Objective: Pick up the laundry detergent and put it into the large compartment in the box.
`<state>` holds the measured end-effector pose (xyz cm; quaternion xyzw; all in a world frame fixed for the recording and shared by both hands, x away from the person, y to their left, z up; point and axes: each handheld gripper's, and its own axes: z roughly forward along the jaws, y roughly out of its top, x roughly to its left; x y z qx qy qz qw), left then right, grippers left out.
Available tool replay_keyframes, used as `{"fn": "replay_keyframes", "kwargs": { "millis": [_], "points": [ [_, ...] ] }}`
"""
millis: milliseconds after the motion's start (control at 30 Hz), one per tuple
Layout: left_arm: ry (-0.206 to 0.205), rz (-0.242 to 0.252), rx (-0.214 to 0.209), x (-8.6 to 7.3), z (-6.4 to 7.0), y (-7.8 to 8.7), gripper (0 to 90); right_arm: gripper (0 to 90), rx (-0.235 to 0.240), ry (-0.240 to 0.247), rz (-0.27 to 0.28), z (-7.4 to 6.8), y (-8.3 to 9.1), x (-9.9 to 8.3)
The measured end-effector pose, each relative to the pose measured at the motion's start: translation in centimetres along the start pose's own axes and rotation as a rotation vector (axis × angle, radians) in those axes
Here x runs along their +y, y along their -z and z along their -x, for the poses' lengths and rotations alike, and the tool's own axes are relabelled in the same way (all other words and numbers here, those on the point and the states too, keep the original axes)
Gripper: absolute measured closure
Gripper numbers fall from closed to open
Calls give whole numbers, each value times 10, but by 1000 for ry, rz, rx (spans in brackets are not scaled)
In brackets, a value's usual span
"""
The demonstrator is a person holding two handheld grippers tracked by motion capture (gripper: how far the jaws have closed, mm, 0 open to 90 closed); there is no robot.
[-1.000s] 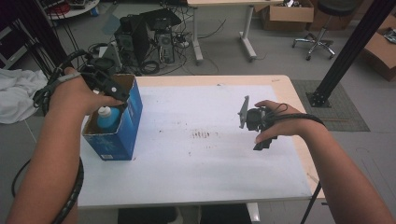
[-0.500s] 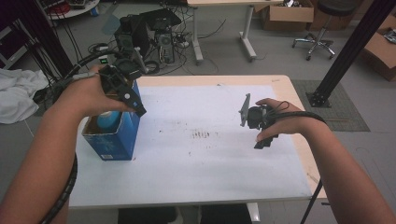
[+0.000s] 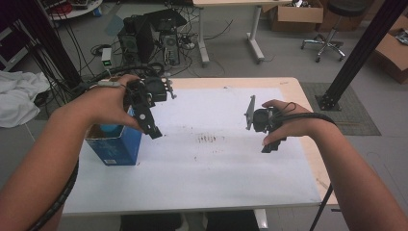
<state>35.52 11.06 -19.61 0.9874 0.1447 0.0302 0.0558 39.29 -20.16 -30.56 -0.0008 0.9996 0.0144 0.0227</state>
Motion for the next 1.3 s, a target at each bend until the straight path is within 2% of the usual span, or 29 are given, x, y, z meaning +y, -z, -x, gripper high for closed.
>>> {"fn": "replay_keyframes", "kwargs": {
  "millis": [67, 133, 200, 267, 400, 1300],
  "points": [
    [-63, -21, -11, 5, 7, -6, 1, 161, 1, 3, 0, -1, 1, 1],
    [-78, -31, -18, 7, 9, -8, 0, 161, 1, 5, -2, 0, 2, 2],
    [-125, -30, -30, 10, 13, -14, 0, 161, 2, 10, -2, 2, 1, 2],
    [-152, -34, -31, 12, 15, -17, 1, 161, 4, 10, -4, 4, 0, 3],
    [-180, -50, -42, 16, 17, -22, 0, 160, 3, 6, 3, 5, 2, 3],
    [-179, -37, -49, 20, 20, -18, 1, 161, -3, -1, 2, 3, 2, 3]
  ]
}}
